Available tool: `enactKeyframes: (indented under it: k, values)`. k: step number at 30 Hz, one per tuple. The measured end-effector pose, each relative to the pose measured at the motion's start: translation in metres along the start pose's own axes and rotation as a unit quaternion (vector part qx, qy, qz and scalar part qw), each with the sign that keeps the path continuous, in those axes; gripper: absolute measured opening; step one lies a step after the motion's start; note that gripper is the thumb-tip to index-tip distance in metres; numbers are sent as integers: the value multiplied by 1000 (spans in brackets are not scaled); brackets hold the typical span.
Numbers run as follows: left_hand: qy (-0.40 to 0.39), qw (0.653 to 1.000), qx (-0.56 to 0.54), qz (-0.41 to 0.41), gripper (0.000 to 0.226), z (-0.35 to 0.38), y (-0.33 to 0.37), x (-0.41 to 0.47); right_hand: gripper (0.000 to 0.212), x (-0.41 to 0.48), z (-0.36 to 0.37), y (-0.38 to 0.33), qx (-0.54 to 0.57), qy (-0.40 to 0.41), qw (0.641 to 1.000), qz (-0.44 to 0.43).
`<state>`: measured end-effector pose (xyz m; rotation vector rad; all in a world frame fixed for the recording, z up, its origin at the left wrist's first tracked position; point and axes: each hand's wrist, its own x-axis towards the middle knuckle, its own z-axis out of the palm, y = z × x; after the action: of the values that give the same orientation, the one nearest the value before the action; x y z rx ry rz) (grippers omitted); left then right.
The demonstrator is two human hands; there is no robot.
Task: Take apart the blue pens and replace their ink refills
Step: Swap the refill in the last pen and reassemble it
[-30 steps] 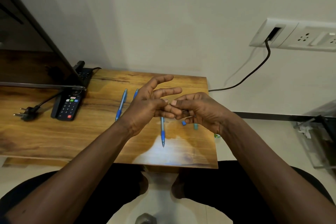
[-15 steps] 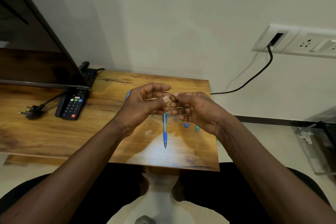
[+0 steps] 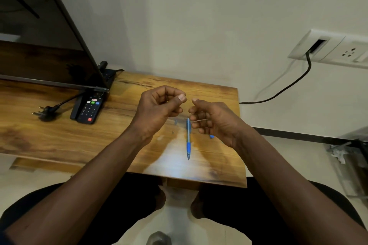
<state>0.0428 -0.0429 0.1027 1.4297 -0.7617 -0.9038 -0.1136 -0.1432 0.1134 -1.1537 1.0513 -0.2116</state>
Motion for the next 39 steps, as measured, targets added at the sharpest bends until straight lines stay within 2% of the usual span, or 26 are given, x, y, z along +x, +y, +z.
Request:
enactKeyframes:
  k: [3, 5, 9, 12, 14, 17, 21, 24, 26, 29, 33, 39]
  values:
    - [19, 1000, -16, -14, 7, -5, 2, 2, 31, 5, 7, 9, -113, 78, 991, 2]
    - [22, 999, -28, -22, 6, -7, 3, 2, 29, 10, 11, 19, -199, 108, 974, -28]
    - [27, 999, -35, -32, 12, -6, 4, 3, 28, 22, 25, 39, -388, 153, 907, -62]
    - [23, 998, -50, -36, 15, -6, 5, 4, 34, 27, 34, 50, -464, 167, 867, -71]
    - [25, 997, -61, -40, 13, -8, 6, 4, 41, 28, 38, 55, -489, 162, 853, -88]
    - [30, 996, -68, -40, 8, -10, 8, 6, 47, 30, 40, 57, -489, 169, 849, -108]
    - [43, 996, -63, -45, 5, -10, 11, 9, 57, 31, 36, 53, -453, 171, 869, -98]
    - [44, 996, -54, -50, 5, -8, 13, 9, 57, 26, 34, 43, -417, 167, 889, -92]
    - [51, 996, -56, -52, 5, -7, 13, 10, 52, 21, 32, 33, -393, 159, 898, -118]
    - [66, 995, -65, -33, 8, -6, 15, 11, 40, 7, 27, 19, -385, 176, 886, -190]
    - [62, 996, -57, 7, 11, -4, 20, 10, 38, -2, 24, 10, -365, 202, 864, -280]
    - [37, 998, -23, 37, 13, 5, 28, 16, 34, 0, 22, 4, -366, 219, 841, -333]
